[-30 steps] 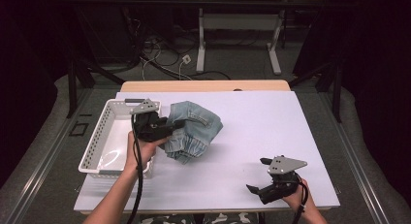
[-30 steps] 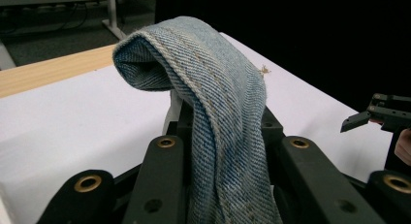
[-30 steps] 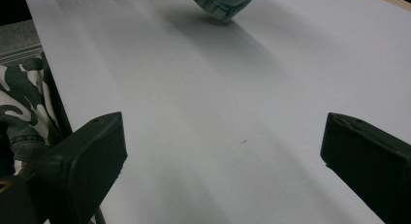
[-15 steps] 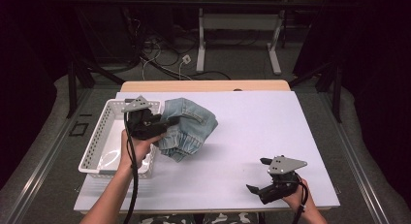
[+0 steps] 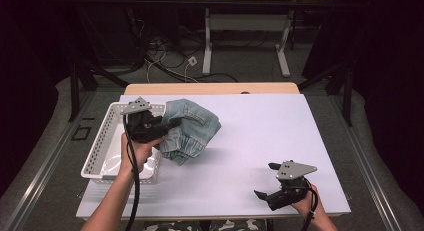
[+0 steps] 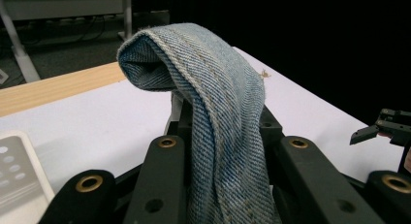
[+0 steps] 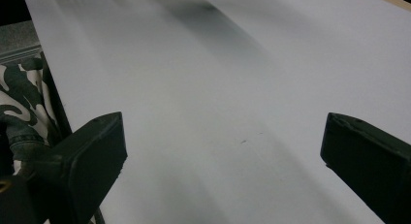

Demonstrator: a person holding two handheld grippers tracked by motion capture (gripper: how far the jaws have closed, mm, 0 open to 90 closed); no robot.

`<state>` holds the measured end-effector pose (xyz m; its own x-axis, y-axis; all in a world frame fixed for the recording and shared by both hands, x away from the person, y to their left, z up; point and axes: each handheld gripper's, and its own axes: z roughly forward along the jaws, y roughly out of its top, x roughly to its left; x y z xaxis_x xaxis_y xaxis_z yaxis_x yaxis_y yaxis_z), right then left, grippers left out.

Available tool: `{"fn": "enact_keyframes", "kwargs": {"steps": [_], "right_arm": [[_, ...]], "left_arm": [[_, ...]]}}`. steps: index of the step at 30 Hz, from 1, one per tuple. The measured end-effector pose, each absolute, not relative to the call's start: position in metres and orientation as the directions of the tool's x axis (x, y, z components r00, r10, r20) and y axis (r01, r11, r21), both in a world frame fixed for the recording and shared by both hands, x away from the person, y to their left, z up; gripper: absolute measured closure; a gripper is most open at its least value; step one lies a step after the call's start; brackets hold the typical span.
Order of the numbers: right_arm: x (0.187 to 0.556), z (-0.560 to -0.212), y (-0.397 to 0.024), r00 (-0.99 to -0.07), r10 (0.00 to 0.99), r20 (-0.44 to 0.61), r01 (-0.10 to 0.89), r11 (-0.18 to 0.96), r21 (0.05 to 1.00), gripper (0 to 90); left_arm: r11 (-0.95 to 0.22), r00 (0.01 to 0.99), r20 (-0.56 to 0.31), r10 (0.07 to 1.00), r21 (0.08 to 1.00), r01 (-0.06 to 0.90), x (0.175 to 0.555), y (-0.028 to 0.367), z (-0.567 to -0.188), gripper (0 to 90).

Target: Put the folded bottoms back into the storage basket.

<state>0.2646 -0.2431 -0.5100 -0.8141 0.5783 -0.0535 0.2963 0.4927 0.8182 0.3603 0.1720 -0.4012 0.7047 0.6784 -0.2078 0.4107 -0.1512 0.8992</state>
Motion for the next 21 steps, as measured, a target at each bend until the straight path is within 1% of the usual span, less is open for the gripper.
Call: {"fn": "enact_keyframes", "kwargs": {"steps": [21], "right_arm": [[0.264,-0.511,-0.243,-0.813,0.579,-0.058,0.295,0.497,0.816,2.4]], "left_arm": [[-0.134,0.686,-0.186,0.703,0.913,0.385,0.356,0.189,-0.388,73.6]]}}
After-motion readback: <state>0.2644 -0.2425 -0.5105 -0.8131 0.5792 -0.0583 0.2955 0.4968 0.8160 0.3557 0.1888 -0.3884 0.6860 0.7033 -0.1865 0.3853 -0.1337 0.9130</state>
